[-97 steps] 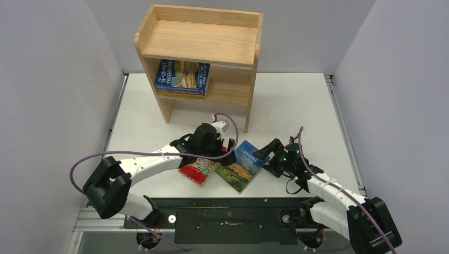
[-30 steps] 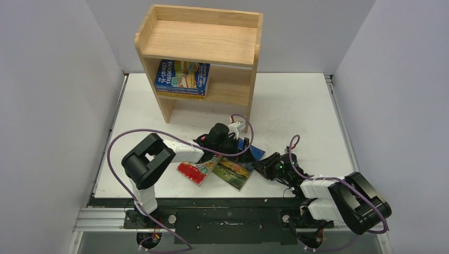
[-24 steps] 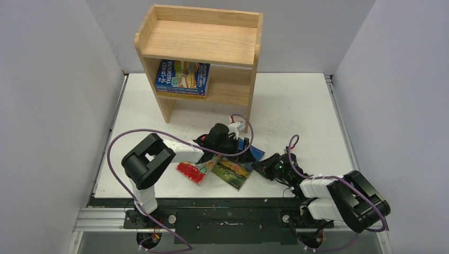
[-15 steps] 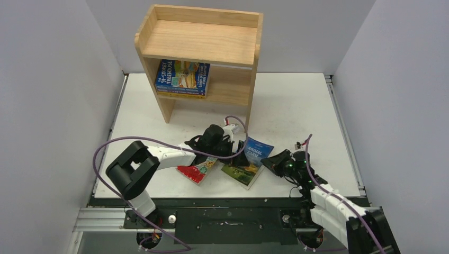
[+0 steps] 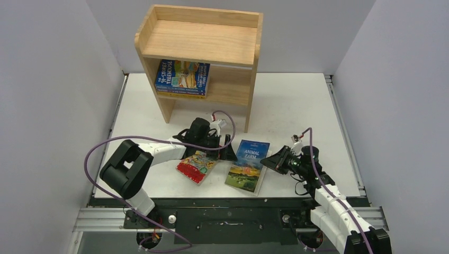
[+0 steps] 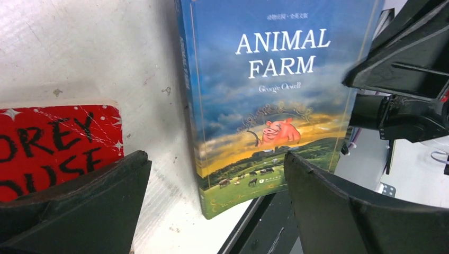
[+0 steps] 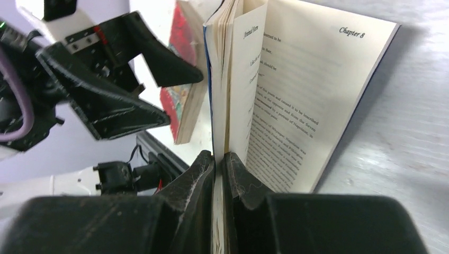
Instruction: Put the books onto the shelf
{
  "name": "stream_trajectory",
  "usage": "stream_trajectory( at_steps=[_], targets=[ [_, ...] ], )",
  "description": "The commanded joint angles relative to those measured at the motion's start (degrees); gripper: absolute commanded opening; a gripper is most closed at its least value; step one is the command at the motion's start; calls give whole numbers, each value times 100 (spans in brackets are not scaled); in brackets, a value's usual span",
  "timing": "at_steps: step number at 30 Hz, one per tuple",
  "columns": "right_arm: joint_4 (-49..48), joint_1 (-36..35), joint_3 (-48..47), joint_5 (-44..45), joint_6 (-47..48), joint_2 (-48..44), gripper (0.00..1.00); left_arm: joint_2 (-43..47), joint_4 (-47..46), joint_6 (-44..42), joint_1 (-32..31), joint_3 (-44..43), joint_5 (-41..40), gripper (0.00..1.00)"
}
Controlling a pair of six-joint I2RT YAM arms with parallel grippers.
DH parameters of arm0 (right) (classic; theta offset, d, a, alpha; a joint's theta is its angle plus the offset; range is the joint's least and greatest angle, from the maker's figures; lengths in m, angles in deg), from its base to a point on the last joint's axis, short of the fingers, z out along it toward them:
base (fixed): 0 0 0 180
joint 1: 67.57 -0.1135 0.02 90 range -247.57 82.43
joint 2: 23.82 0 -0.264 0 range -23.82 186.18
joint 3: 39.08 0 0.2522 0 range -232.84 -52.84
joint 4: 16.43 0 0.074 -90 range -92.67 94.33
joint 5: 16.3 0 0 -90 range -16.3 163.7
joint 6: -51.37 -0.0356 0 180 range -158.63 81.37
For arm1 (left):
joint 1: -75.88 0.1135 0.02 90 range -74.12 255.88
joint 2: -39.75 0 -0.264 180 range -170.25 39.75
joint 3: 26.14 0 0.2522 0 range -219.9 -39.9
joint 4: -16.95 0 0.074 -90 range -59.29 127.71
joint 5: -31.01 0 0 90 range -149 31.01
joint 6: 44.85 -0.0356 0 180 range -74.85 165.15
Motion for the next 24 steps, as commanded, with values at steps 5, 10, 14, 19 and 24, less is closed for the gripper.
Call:
stream_trajectory(
  at_steps=[5, 10, 14, 19, 24],
  targets=[
    [-928, 71, -442, -1070, -14, -208, 5, 116, 221, -189, 392, -162, 869, 100],
    [-2142, 69, -74, -1297, -847, -153, 5, 1, -1091, 554, 362, 310, 1461, 92],
    [-2658, 72, 86, -1351, -1196, -44, 5, -366, -2716, 1516, 283, 696, 1817, 84],
    [-2161, 68, 83, -1233, -976, -120, 5, -760, -4581, 2649, 206, 919, 1991, 56],
    [-1598, 70, 90, -1125, -734, -245, 5, -714, -4675, 2823, 194, 964, 1908, 19]
  ],
)
